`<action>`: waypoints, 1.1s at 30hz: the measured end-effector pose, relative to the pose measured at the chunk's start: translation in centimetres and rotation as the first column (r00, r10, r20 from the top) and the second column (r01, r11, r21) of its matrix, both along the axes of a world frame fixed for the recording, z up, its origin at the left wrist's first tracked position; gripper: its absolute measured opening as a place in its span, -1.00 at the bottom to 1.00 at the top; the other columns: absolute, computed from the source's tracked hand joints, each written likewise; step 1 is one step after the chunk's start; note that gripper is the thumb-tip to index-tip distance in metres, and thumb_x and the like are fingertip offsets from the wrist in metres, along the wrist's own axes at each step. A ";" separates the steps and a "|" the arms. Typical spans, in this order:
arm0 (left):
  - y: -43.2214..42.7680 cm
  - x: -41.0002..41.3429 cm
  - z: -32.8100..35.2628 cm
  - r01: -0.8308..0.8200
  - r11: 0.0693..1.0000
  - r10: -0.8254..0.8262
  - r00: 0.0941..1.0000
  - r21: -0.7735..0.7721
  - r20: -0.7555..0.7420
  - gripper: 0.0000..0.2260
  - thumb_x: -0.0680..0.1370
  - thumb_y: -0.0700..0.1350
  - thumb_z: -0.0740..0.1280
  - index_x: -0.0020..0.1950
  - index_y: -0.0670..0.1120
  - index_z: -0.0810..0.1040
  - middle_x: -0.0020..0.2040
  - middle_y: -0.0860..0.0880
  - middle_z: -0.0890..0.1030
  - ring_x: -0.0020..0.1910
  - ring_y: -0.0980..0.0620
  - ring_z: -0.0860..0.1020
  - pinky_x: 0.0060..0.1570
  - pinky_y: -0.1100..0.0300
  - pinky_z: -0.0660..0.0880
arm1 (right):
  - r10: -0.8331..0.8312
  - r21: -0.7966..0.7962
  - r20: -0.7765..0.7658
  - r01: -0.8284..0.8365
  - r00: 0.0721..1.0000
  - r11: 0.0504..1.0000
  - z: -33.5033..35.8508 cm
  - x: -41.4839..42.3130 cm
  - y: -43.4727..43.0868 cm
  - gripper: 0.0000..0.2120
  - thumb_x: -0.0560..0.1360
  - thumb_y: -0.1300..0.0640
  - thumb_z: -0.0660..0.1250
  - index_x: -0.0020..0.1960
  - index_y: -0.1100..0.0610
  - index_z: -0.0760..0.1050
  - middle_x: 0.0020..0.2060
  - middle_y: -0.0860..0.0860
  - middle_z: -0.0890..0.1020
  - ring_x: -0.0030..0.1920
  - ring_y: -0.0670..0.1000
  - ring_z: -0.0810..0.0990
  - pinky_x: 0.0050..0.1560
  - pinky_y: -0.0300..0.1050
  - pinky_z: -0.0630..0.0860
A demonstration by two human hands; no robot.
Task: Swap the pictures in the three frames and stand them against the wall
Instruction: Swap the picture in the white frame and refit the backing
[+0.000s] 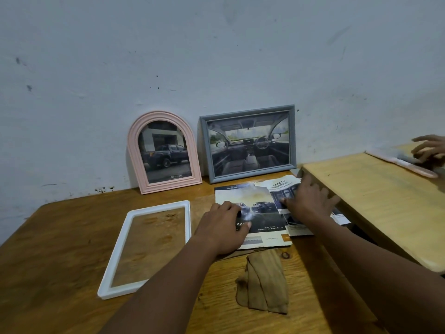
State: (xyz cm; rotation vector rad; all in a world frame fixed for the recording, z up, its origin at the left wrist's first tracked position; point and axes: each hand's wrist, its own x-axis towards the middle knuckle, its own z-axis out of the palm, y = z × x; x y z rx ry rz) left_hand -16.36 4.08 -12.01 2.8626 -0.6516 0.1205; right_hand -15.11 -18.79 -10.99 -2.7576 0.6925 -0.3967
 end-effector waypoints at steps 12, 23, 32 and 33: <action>-1.4 0.3 0.9 -0.036 0.980 0.027 0.998 -0.194 -0.050 -0.51 0.62 0.19 0.23 0.52 0.06 0.33 0.42 -0.01 0.47 0.37 -0.07 0.40 0.30 -0.07 0.43 | 0.186 -0.102 0.488 -0.156 0.853 0.982 8.2 0.2 -0.5 -0.49 0.48 0.16 0.43 0.34 0.10 0.26 0.26 0.18 0.40 0.07 0.20 0.50 -0.06 0.12 0.56; 2.1 -0.2 2.8 -0.203 0.695 0.090 0.976 -0.690 -0.197 -0.62 0.63 0.03 0.30 0.46 0.12 0.43 0.37 0.03 0.51 0.26 0.00 0.53 0.20 -0.05 0.56 | 0.331 -0.197 0.729 -0.279 0.599 0.940 15.4 -0.4 5.9 -0.57 0.47 0.28 0.32 0.30 0.07 0.35 0.28 0.15 0.36 0.12 0.22 0.45 -0.05 0.14 0.50; 11.5 -2.0 5.7 -0.335 0.440 0.398 0.904 -0.833 -0.154 -0.47 0.62 0.11 0.33 0.51 0.25 0.14 0.40 0.04 0.47 0.24 -0.05 0.56 0.05 -0.10 0.65 | 0.196 0.579 0.368 -0.389 0.909 0.716 7.6 -0.5 17.1 -0.56 0.51 0.24 0.43 0.31 0.07 0.36 0.36 0.13 0.31 0.11 0.13 0.52 0.13 0.03 0.58; 12.6 -2.5 5.3 -0.334 0.485 0.380 0.913 -0.808 -0.150 -0.44 0.61 0.04 0.38 0.51 0.24 0.17 0.37 0.09 0.46 0.23 0.00 0.54 -0.05 0.02 0.68 | 0.212 0.616 0.318 -0.372 0.924 0.695 6.7 -0.8 18.5 -0.58 0.51 0.24 0.43 0.30 0.07 0.37 0.35 0.13 0.31 0.08 0.11 0.50 0.11 0.01 0.57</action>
